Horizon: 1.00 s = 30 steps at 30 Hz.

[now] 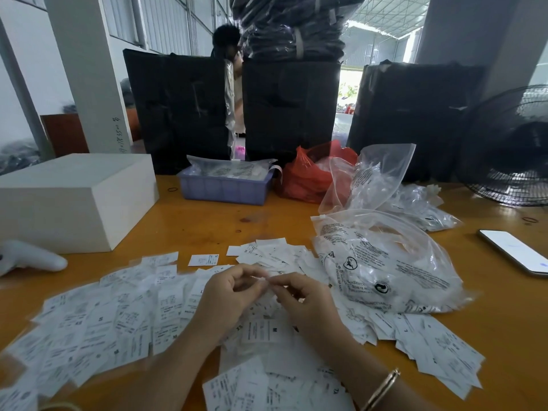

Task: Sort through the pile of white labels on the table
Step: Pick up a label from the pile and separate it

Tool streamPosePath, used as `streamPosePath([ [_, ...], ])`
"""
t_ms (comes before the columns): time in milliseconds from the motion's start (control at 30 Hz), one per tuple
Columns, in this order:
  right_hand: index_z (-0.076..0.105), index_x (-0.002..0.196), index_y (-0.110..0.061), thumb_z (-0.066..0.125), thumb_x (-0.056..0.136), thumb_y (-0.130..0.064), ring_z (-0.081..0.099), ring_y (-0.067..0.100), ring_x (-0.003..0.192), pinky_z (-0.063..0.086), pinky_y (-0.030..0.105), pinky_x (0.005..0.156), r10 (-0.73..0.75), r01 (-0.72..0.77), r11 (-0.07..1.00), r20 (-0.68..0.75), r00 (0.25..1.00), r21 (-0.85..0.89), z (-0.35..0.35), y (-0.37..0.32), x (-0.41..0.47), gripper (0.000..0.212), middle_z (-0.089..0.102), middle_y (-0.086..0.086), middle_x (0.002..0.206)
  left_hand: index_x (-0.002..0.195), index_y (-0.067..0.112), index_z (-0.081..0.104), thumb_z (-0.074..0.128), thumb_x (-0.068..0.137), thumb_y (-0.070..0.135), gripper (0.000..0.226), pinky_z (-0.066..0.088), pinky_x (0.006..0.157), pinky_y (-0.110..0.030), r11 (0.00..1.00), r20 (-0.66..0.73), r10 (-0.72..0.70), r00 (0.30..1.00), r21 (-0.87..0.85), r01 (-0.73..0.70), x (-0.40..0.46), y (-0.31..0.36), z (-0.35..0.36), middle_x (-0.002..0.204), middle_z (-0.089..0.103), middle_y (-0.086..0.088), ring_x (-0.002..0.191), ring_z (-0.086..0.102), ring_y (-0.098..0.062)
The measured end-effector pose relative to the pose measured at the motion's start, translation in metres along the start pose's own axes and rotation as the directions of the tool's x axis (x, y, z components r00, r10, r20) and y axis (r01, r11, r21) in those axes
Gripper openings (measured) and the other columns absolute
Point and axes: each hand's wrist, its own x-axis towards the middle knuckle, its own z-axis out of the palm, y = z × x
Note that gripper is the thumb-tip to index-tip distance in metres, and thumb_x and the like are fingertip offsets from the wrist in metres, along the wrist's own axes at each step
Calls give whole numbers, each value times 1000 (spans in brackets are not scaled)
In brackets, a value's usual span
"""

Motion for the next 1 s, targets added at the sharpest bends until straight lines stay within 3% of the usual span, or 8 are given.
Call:
streamPosePath([
  [133,68,112,-33,57,89,-4,55,-5,85,40,7,68,-31,38,997,109,994,-66,2,-1,-1,38,63,-23,94,88,28,69,70,84,16,13,47,60,-6,1000,-59,-22,998,10,22,2,1,-4,81,72,22,79,66,6],
  [300,57,119,-41,51,92,-1,49,-8,100,43,10,85,14,-4,999,224,974,-42,-9,-6,4,49,52,-19,120,87,31,67,68,85,23,9,47,57,-5,999,-134,-13,991,39,19,2,3,-5,81,70,23,78,62,11],
  [400,54,113,-42,49,94,-4,52,-6,88,46,10,80,-6,8,998,29,1000,-69,-26,-12,17,43,54,-17,111,89,35,64,66,86,28,8,46,50,-9,977,-240,72,968,212,-21,3,2,-10,77,67,16,64,59,2],
  [533,67,110,-20,51,93,-3,54,-6,81,45,5,67,-66,-2,974,-292,954,-226,-64,-7,42,29,59,-10,108,101,25,64,64,89,23,12,46,44,-13,893,-330,189,925,449,-22,5,-3,-16,81,59,16,59,57,-1],
  [667,69,109,-16,49,93,-5,49,1,61,35,12,48,18,-187,833,-311,950,-522,-105,18,61,28,59,-2,114,108,19,66,67,87,20,21,50,51,-26,796,-374,164,913,596,101,6,-7,-20,79,64,7,58,55,-6],
  [767,70,104,-14,53,93,-10,56,12,75,47,25,62,206,-337,691,-274,940,-640,-123,35,65,21,61,2,111,110,19,66,68,85,22,25,53,70,-35,709,-362,168,917,691,143,8,-12,-25,94,70,2,72,60,-13],
  [833,69,97,-11,54,94,-19,60,22,85,51,32,73,294,-367,577,-234,927,-729,-126,43,65,18,65,7,101,110,22,65,67,86,23,24,48,79,-34,638,-363,166,917,749,181,9,-15,-27,103,67,3,90,58,-15],
  [1000,47,59,-12,48,91,-14,53,24,70,37,28,61,385,-377,455,-203,900,-807,-123,50,63,33,48,3,64,100,16,70,70,82,14,18,44,81,-37,620,-319,246,915,778,104,11,-17,-26,106,66,-3,99,58,-23],
])
